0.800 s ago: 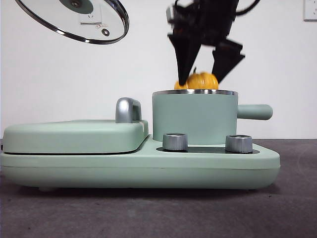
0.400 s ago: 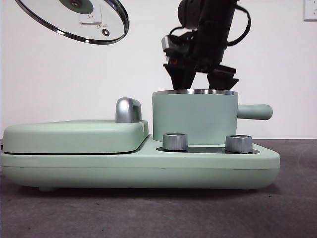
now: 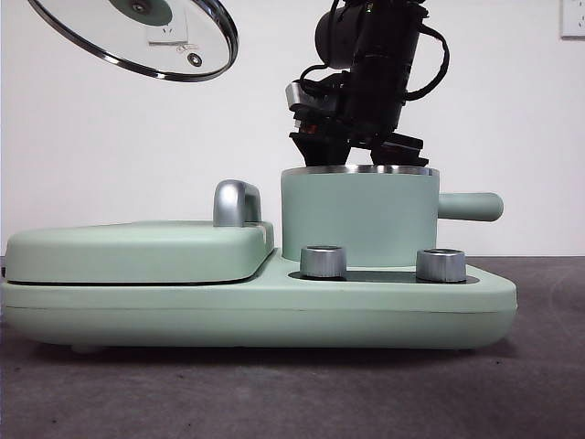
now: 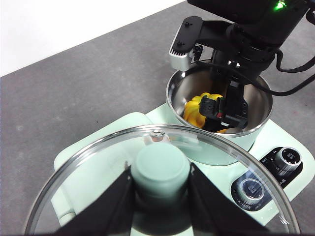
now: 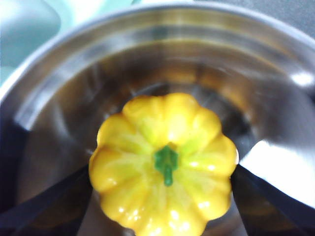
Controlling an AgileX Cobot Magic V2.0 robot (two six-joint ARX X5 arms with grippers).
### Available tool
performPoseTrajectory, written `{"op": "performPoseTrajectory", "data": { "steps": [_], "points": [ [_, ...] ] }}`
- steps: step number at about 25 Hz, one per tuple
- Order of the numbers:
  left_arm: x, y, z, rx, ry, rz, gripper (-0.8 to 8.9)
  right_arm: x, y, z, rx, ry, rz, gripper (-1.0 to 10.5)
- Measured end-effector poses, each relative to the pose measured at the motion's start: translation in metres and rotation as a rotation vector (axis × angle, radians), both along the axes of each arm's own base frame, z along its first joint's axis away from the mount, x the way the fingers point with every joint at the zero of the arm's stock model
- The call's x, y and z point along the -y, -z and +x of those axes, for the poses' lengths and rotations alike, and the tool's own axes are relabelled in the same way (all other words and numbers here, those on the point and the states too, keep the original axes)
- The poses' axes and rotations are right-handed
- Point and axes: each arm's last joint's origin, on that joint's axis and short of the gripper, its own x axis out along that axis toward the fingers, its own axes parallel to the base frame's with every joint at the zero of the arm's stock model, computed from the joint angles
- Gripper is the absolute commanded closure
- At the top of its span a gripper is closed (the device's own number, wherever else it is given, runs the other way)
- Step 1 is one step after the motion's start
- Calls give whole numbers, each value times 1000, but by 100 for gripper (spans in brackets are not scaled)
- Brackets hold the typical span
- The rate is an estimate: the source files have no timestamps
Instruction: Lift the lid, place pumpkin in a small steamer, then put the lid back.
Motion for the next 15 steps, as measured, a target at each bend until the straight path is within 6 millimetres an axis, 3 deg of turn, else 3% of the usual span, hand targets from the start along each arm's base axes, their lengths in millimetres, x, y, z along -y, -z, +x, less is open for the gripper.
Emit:
{"op": "performPoseTrajectory", "data": {
  "steps": [10,15],
  "points": [
    [0,0,0,-2,-2,-3,804,-4,4,-1,-12,-15,-19,454],
    [0,0,0,-3,-3,-6,804,-3,3,-1,-7,-12,-18,456]
  ]
}}
